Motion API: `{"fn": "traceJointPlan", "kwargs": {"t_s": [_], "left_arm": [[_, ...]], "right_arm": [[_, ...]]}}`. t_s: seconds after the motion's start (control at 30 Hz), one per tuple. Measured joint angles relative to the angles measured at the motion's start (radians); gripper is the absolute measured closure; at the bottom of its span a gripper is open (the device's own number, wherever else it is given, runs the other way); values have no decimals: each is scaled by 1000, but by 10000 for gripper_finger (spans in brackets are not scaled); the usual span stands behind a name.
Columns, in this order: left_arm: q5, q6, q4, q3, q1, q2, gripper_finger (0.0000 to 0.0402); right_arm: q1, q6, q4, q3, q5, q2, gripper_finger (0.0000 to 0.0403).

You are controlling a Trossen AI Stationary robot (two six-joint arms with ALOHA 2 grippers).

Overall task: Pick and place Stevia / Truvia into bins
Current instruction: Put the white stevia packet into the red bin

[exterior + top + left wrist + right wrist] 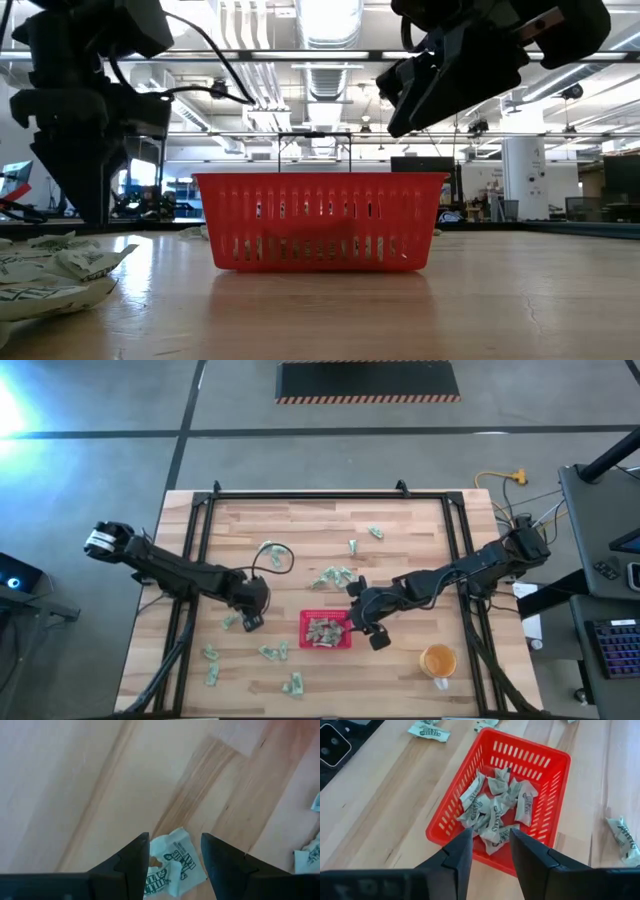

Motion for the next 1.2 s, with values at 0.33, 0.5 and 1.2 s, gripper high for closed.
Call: {"fn": "traceJointPlan", "kwargs": {"t_s": [0.33,0.5,1.2], "left_arm": [[14,-9,1,0,-15,82,240],[18,-5,1,2,-15,109,240],[-60,219,62,53,-14,104,388]], "right_arm": [[0,0,-2,0,0,0,280],[0,0,-2,0,0,0,288],[-1,-5,-16,0,18,0,312]]}}
